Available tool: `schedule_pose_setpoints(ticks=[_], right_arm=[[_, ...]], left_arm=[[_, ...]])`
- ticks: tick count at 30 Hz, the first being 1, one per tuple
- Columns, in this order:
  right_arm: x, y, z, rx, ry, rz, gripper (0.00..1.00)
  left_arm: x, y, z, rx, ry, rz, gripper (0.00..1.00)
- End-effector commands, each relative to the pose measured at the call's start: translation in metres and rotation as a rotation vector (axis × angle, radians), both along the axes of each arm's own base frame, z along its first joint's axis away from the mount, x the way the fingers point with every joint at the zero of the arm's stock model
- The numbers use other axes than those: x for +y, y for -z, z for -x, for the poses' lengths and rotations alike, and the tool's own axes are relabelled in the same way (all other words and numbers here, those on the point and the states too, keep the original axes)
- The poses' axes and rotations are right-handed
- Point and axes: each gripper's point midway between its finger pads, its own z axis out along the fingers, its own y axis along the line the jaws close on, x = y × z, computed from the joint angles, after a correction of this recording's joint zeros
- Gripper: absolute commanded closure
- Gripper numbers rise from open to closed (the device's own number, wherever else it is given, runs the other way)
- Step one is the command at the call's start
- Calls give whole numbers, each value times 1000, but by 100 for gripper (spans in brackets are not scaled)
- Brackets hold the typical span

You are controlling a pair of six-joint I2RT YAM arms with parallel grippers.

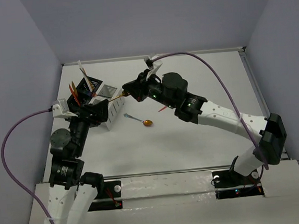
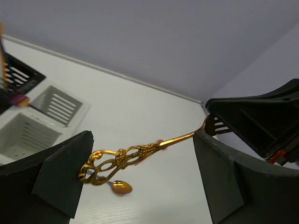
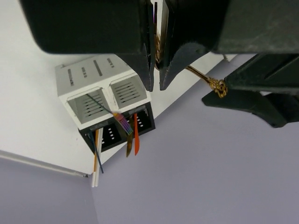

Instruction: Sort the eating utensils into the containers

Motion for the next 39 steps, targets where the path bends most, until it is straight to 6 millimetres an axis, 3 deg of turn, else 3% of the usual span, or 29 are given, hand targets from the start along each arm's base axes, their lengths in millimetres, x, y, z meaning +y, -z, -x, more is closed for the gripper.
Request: schedule_pose_setpoints(ticks=[1,2,3,4,5,7,8,9,10,11,16,21,30,39], right_arm=[[-5,27,-52,-63,132,294,93],[0,53,-62,-46,142,390,93],[1,35,-73,-70,164,383,93],[7,60,-82,-56,166,467,93],[11,44,-90,-84,181,462,93],[15,49,-101,-86,206,500,93],[17,67,-111,-96,221,573,93],[16,55,-113,-114,237,562,93],[22,71,-123,-108,252,602,93],[21,64,-124,-117,262,594,93],[34,74,-137,-122,276,597,93],[33,65,-138,-126,290,579,93],[5,12,-123,-201,329,539,93],[39,3,-150,-278,335,505,93]], left_arm=[[47,-19,15,-46,-224,-140,1],[54,-18,17,-47,-256,-156,1],[57,-17,19,-51,-270,-161,1],[61,-16,20,-51,-289,-165,1],[62,-9,18,-43,-298,-176,1],[64,-6,19,-44,-310,-177,1],[64,-5,18,-44,-310,-175,1],[64,-2,18,-40,-307,-179,1],[63,-1,18,-39,-304,-180,1],[63,-1,18,-40,-301,-182,1],[56,2,16,-37,-268,-187,1],[55,2,17,-42,-259,-187,1],[51,2,17,-45,-241,-184,1],[50,1,17,-47,-235,-184,1]])
